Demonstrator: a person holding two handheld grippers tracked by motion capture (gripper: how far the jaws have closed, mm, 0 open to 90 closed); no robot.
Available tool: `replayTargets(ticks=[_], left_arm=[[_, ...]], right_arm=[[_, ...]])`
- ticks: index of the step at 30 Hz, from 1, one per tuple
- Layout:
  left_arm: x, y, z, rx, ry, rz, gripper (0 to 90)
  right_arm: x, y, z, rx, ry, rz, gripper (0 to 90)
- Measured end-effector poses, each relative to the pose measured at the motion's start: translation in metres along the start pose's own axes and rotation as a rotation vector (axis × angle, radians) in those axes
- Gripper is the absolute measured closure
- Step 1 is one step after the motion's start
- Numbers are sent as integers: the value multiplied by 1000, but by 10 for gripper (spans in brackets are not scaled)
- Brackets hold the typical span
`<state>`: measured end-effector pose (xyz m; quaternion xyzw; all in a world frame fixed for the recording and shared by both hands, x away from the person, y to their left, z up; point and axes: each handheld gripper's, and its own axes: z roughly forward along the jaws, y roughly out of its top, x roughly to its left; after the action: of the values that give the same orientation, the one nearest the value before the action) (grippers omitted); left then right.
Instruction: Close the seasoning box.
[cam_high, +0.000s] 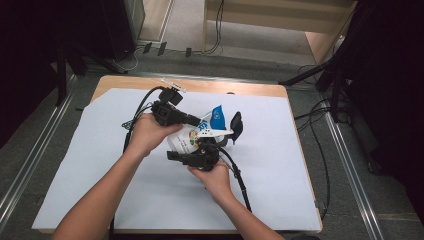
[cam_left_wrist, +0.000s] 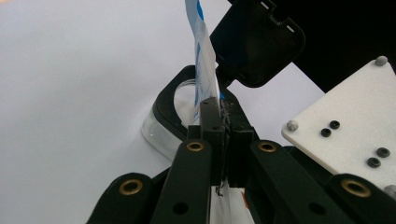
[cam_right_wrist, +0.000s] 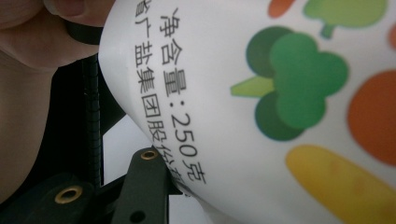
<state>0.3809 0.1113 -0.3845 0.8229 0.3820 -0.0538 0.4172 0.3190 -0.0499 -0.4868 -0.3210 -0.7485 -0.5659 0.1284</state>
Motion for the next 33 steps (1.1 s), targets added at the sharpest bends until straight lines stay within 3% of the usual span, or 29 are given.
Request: replayTargets(ticks=[13,18,25,30,33], left_arm=[[1,-3,-2,-7,-17,8,894],[4,-9,-3,-46,-55,4,890],[4,-12,-1,-74,-73,9,885],[2,-15,-1,-86,-55,28,881],[3,-18,-1,-97,-66,22,879]], right_arm=[[2,0,-1,-6,2,-4,695],[4,0,-1,-4,18,-4,697],[3,0,-3,-2,19,-6,698],[2,0,-3,2,19,-11,699],[2,0,-3,7,20,-16,699]])
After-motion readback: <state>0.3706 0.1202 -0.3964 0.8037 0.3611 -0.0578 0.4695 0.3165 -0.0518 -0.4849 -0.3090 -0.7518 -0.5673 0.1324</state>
